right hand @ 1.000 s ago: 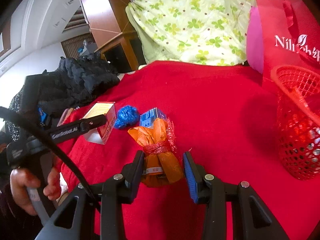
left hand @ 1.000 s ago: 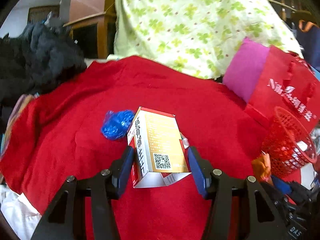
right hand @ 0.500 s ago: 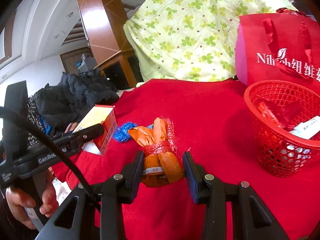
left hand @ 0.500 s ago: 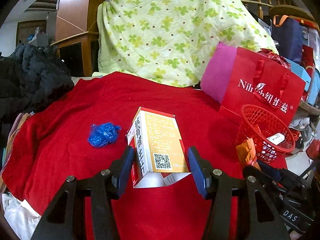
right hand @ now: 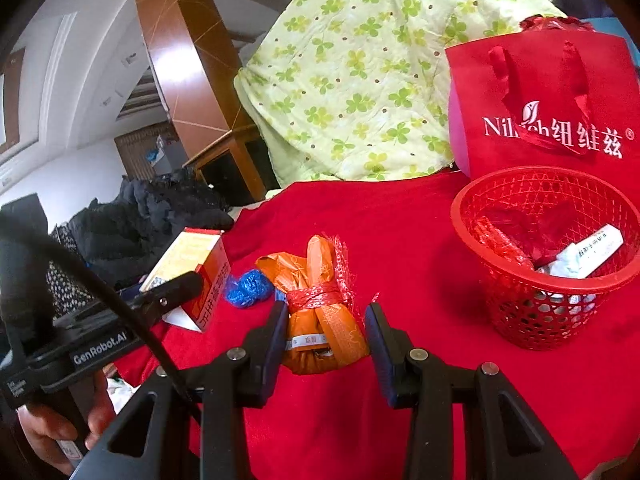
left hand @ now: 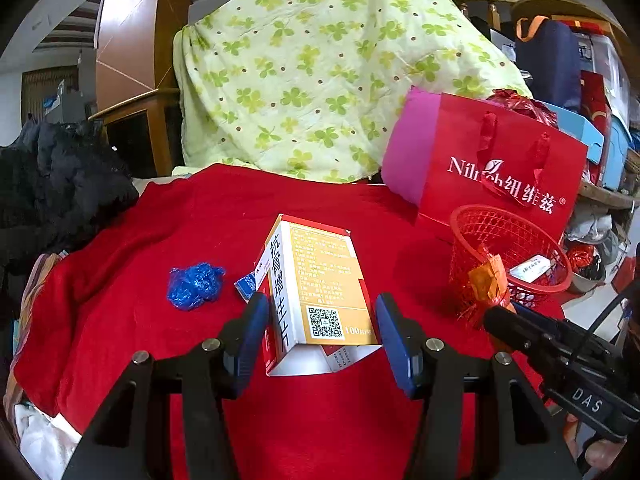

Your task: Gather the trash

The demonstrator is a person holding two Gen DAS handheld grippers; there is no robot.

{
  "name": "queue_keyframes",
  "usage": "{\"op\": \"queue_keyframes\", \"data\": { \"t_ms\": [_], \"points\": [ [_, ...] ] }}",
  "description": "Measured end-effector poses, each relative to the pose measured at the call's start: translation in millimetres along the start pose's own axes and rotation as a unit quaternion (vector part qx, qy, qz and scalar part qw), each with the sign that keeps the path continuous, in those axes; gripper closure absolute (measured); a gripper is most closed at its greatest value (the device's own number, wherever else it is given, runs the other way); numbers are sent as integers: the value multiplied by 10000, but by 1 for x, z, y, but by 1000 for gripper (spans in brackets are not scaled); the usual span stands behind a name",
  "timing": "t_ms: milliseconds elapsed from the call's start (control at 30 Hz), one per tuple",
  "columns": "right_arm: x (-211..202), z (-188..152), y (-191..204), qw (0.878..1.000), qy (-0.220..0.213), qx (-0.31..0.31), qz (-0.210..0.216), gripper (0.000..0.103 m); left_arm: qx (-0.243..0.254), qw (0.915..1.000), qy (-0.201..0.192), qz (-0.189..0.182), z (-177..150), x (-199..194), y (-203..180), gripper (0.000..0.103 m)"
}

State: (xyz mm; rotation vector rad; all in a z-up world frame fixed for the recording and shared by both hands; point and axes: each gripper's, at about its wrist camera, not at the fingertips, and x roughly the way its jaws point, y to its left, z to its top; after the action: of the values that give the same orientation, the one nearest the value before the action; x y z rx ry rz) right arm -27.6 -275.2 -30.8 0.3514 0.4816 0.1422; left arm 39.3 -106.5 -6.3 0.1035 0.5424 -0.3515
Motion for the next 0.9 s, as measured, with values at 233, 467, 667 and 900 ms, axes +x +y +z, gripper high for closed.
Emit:
{"op": "queue_keyframes", "data": {
  "t_ms": [233, 467, 667, 900],
  "points": [
    [-14, 3, -4, 9999, -155, 44, -13, 61, 129, 9999, -83, -24, 0, -11, -11, 46],
    [-23, 4, -1, 9997, -261, -8, -5, 61, 228, 9996, -155, -16, 1, -19, -18, 46],
    [-28, 4, -4, 9995, -316, 32, 16, 61, 318, 9994, -165, 1, 0, -19, -23, 46],
    [-30, 3, -10, 9994, -346, 85, 13, 61, 424, 9990, -127, -13, -1, -16, -32, 46]
  ]
}}
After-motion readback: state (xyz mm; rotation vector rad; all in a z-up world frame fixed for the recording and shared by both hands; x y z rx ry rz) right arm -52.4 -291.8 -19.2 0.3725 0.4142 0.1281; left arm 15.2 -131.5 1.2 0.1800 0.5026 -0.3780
